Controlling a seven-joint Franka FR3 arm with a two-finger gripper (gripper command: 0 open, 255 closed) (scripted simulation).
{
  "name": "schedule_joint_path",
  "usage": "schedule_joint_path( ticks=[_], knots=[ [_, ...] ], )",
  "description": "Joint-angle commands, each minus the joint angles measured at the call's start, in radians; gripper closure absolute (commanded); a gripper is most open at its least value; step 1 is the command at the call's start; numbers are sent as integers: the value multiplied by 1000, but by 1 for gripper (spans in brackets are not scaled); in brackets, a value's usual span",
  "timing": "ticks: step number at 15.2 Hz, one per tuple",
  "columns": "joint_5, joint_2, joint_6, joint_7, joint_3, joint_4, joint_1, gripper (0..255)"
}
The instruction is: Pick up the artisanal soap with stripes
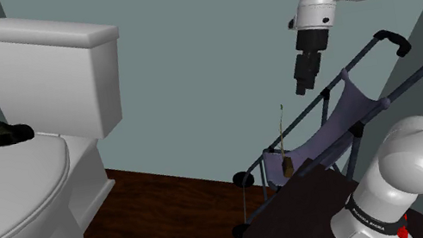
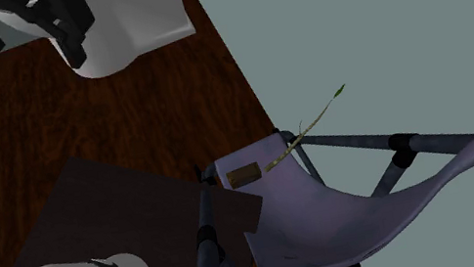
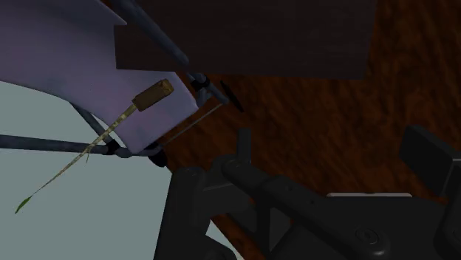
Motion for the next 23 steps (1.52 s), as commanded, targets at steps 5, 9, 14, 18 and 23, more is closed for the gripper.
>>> schedule_joint_path(
  ticks=[5,9,14,18,23],
  knots=[
    [-8,13,150,70,5,-119,-46,0],
    [-17,50,308,139,7,-222,-93,0],
    [-31,133,520,224,7,-327,-155,0],
    [-44,234,702,292,4,-390,-206,0],
    [-66,403,942,381,-5,-437,-273,0]
  ],
)
